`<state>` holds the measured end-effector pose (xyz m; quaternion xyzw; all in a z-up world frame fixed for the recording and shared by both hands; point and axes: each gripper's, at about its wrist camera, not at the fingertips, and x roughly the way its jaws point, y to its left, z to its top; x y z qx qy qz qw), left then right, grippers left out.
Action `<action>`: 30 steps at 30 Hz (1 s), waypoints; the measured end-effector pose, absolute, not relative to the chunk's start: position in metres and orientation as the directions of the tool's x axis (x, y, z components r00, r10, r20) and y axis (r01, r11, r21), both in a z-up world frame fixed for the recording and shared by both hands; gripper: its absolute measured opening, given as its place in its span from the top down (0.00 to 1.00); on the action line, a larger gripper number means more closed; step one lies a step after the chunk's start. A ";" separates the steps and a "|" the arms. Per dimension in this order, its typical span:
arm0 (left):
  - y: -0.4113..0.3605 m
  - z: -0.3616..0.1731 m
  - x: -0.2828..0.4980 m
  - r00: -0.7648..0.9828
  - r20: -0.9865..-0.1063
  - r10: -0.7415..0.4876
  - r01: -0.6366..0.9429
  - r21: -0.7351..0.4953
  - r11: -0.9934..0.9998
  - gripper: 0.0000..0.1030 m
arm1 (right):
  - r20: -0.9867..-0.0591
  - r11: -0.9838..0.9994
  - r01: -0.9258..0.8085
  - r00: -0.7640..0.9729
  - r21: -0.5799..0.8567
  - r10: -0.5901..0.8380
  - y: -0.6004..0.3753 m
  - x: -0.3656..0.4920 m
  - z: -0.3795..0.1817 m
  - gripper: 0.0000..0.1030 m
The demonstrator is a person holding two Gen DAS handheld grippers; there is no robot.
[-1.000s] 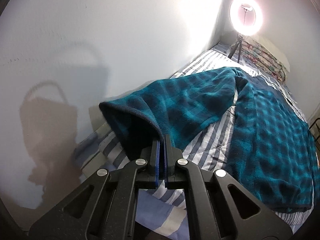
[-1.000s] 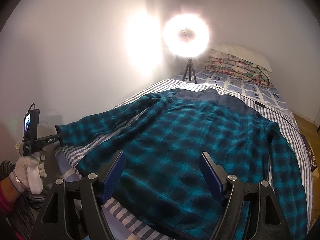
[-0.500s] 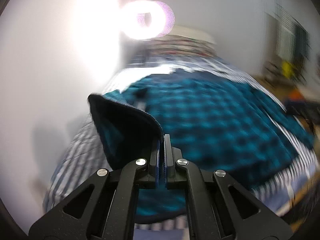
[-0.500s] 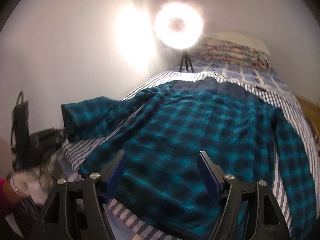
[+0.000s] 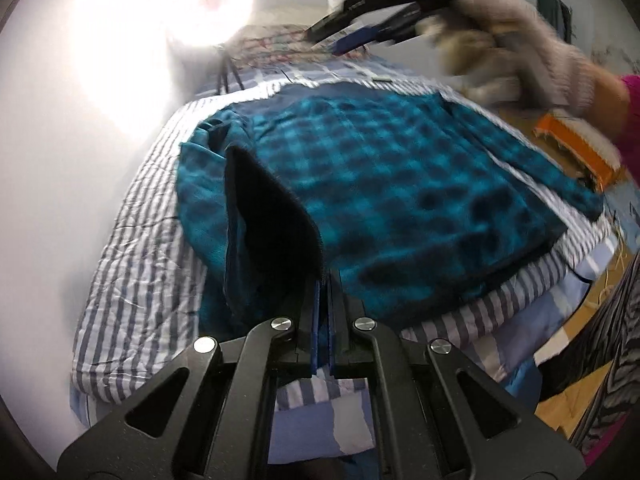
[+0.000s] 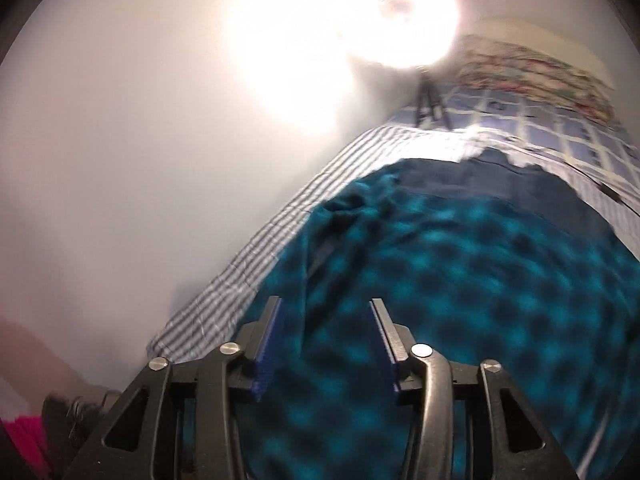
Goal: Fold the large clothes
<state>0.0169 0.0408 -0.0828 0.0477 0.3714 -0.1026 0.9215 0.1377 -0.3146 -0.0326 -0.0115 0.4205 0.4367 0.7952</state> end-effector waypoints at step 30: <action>0.104 -0.105 0.037 0.649 -0.736 -0.193 0.107 -0.163 0.981 1.00 | -0.843 0.658 -0.671 0.089 0.342 0.530 -0.041 0.289 -0.153 1.00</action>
